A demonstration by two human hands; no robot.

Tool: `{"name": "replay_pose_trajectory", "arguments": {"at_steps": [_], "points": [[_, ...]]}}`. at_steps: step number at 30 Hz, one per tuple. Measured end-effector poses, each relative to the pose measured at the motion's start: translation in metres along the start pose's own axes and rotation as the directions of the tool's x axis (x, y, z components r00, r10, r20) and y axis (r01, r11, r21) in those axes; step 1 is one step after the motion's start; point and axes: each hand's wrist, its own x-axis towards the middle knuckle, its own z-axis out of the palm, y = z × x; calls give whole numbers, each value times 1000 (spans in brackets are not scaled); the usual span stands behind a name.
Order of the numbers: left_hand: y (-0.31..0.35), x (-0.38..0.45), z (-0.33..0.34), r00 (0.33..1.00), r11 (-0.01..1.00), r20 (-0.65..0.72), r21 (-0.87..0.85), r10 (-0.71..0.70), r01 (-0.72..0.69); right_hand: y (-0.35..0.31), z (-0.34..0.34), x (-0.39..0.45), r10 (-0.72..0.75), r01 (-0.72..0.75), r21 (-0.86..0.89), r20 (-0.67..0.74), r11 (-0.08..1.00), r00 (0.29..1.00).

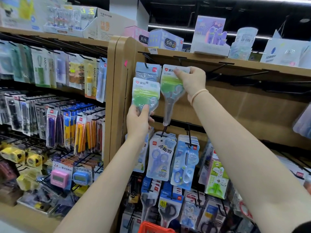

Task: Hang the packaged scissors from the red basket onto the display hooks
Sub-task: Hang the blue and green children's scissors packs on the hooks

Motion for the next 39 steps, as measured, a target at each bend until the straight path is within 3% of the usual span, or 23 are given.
{"name": "replay_pose_trajectory", "arguments": {"at_steps": [19, 33, 37, 39], "points": [[11, -3, 9, 992, 995, 123, -95, -30, 42, -3, -2, 10, -91, 75, -227, -57, 971, 994], [22, -7, 17, 990, 994, 138, -105, -19, 34, -6, -8, 9, -136, 110, -310, -64, 944, 989], [23, -7, 16, 992, 996, 125, -87, -23, 34, -3, -9, 10, -82, 65, -341, -36, 938, 996], [23, -7, 15, 992, 997, 126, -79, -12, 22, 0, -13, 8, -113, 70, -376, -92, 924, 989]]}}
